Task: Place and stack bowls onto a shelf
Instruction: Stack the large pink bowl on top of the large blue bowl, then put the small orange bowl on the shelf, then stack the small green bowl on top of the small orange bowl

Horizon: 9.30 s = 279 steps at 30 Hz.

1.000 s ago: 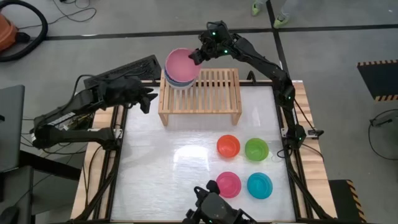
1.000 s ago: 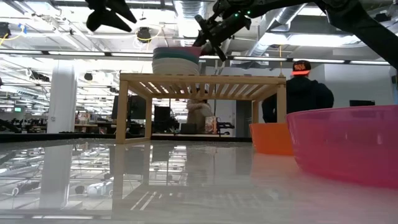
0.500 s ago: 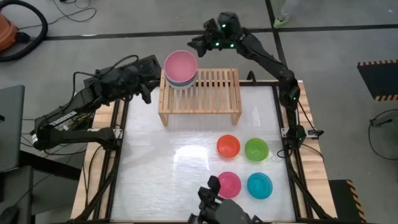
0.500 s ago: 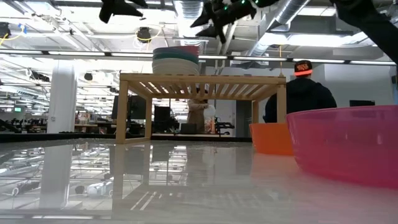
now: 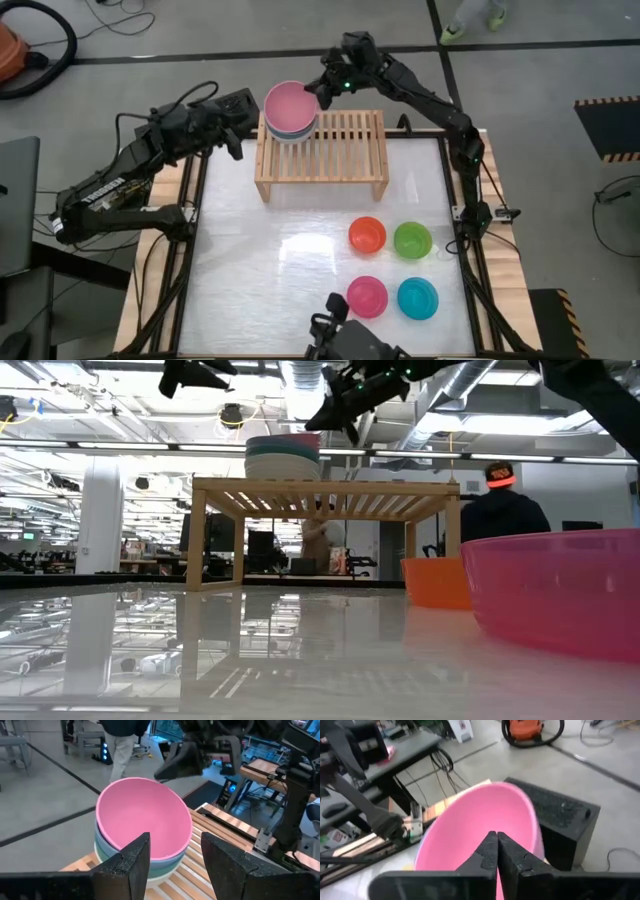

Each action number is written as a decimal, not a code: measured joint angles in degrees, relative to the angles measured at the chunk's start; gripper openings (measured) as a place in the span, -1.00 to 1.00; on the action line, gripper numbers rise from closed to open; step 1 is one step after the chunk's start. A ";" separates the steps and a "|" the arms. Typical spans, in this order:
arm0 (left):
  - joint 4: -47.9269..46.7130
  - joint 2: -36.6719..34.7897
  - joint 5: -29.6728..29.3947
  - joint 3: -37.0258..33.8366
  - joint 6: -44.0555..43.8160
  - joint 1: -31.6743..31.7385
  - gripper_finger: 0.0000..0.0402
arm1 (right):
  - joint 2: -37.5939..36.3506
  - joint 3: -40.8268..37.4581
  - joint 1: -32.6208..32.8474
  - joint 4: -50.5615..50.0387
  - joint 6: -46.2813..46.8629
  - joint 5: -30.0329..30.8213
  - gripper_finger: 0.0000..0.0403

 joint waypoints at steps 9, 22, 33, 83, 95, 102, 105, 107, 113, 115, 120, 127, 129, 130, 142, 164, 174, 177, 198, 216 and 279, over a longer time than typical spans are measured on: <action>0.41 0.02 -0.01 0.00 0.21 1.62 -0.20 | 2.43 0.02 0.02 -1.18 -0.03 3.23 -0.67; 11.94 7.59 4.03 0.04 4.85 2.81 -0.20 | 1.46 6.24 0.74 -1.98 -0.62 3.16 -0.78; 13.66 20.70 7.87 -0.04 6.43 2.80 -0.20 | -6.09 4.80 0.67 -6.11 -2.00 3.35 -0.78; 6.66 18.14 18.60 0.02 -4.05 -31.19 -0.17 | -36.69 -35.21 52.77 -47.99 44.40 42.77 -0.57; -2.16 0.40 10.11 -0.01 -8.71 -43.39 -0.17 | -30.89 -48.28 57.23 -29.59 41.90 42.34 -0.56; -8.15 -10.54 -3.99 0.00 -10.70 -51.48 -0.17 | -21.55 -48.84 57.23 -27.09 39.00 41.98 -0.31; -9.85 -13.24 -6.39 0.02 -11.48 -53.21 -0.17 | -17.64 -48.84 56.95 -27.65 38.46 39.69 -0.06; -11.37 -14.70 -7.70 0.02 -11.50 -53.76 -0.17 | -15.31 -48.84 56.77 -27.37 36.59 38.41 0.11; -15.92 -17.14 -12.56 0.02 -11.51 -53.94 -0.17 | -9.18 -48.84 56.07 -24.89 31.00 32.27 0.31; -16.71 -17.18 -13.09 0.02 -11.70 -53.94 -0.17 | -7.76 -48.84 56.11 -25.07 29.81 31.72 0.30; -16.85 -16.85 -13.59 0.02 -10.98 -53.94 -0.17 | -5.38 -48.86 55.15 -24.87 28.23 31.74 0.22; -16.74 -16.61 -15.13 0.00 -10.80 -53.92 -0.17 | -4.80 -48.86 52.85 -23.80 27.68 31.84 -0.32; -16.73 -16.63 -15.90 0.00 -10.78 -53.92 -0.17 | -5.19 -48.86 52.68 -23.65 27.46 31.65 -0.63; -16.76 -16.63 -16.27 0.00 -10.79 -53.92 -0.17 | -5.37 -48.84 52.46 -23.69 27.12 31.65 -0.80; -16.68 -16.61 -18.32 0.00 -10.78 -53.92 -0.17 | -9.58 -44.82 52.55 -28.09 24.29 31.41 -0.89; -17.93 -16.61 -24.48 -0.02 -10.89 -53.92 -0.17 | -27.14 -25.00 31.89 -42.77 -16.41 39.23 -0.89; -18.27 -16.61 -28.47 -0.02 -11.03 -53.92 -0.17 | -20.36 -25.06 25.38 -47.68 -32.08 34.53 -0.89; -19.37 -16.61 -29.08 -0.02 -11.03 -53.92 -0.17 | -18.71 -25.07 24.53 -48.00 -32.97 33.76 -0.89; -20.11 -16.62 -29.65 -0.02 -11.04 -53.90 -0.17 | -19.05 -25.15 22.15 -49.16 -29.71 31.36 -0.79; -20.32 -16.61 -29.60 -0.02 -11.02 -53.91 -0.17 | -19.04 -19.42 21.88 -49.43 -20.94 32.06 0.05; -21.29 -16.63 -31.54 -0.02 -13.84 -53.90 -0.17 | -34.28 -81.14 52.05 -15.49 45.99 21.12 -0.89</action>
